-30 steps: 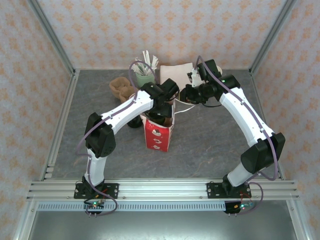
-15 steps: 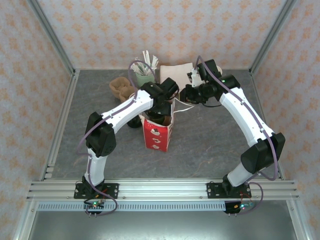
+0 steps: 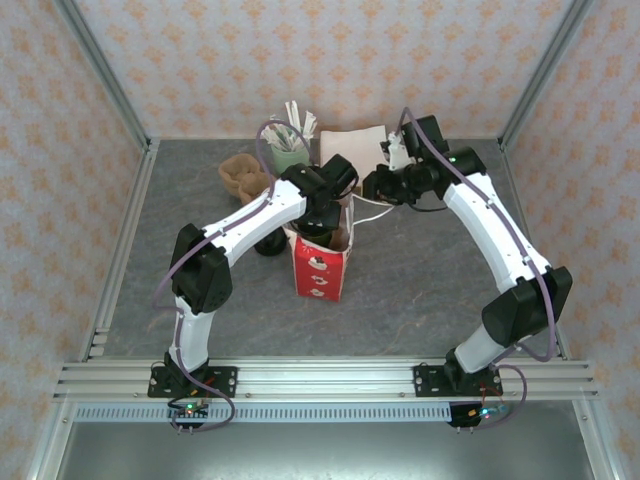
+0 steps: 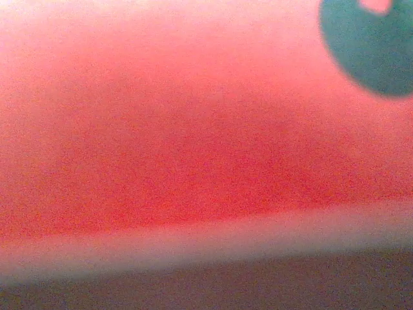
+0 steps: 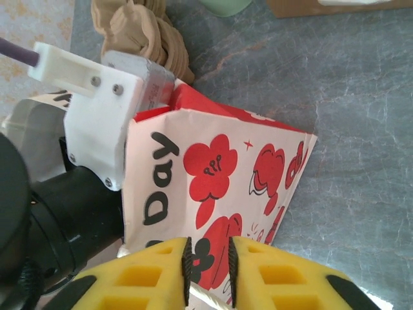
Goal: Pack the takeout coffee
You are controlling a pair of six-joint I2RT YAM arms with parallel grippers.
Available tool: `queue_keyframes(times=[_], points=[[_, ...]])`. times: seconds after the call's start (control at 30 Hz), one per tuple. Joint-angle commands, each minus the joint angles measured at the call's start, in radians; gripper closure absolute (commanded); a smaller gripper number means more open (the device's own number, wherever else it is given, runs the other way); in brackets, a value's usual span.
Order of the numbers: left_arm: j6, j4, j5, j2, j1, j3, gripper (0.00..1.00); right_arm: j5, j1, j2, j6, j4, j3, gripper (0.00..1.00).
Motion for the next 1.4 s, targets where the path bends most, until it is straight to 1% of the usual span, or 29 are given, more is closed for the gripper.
queue_keyframes(times=[0.0,0.2,0.3,0.4,0.7,0.97,1.0,1.13,1.17,1.23,1.37], points=[[0.008,0.003,0.031,0.008,-0.001,-0.017,0.45,-0.053,-0.01,-0.026,0.025,-0.018,0.051,0.67],[0.009,0.001,0.043,-0.003,-0.004,-0.002,0.45,-0.126,-0.014,-0.052,0.053,0.004,0.046,0.52],[0.0,0.01,0.051,-0.01,-0.004,-0.001,0.45,-0.145,-0.011,-0.048,0.07,0.017,0.021,0.48],[-0.008,0.014,0.056,-0.017,-0.003,0.0,0.45,-0.135,0.0,-0.041,0.074,0.024,0.01,0.45],[-0.016,0.021,0.06,-0.044,-0.002,-0.007,0.47,-0.123,0.038,-0.014,0.076,0.055,-0.022,0.44],[-0.003,0.006,0.074,-0.035,-0.004,0.028,0.48,-0.092,0.056,0.001,0.08,0.073,-0.058,0.46],[0.001,-0.009,0.066,-0.03,-0.004,0.043,0.47,-0.091,0.056,0.001,0.082,0.076,-0.062,0.46],[0.01,-0.065,0.013,-0.013,-0.008,0.096,0.27,-0.09,0.056,0.014,0.078,0.089,-0.064,0.47],[0.009,-0.079,-0.003,-0.01,-0.008,0.108,0.25,-0.091,0.058,0.018,0.077,0.088,-0.061,0.47],[-0.008,-0.132,-0.044,0.009,-0.009,0.135,0.2,-0.091,0.058,0.028,0.073,0.089,-0.058,0.5],[-0.021,-0.139,-0.055,0.01,-0.008,0.124,0.17,-0.085,0.058,0.041,0.062,0.081,-0.052,0.54]])
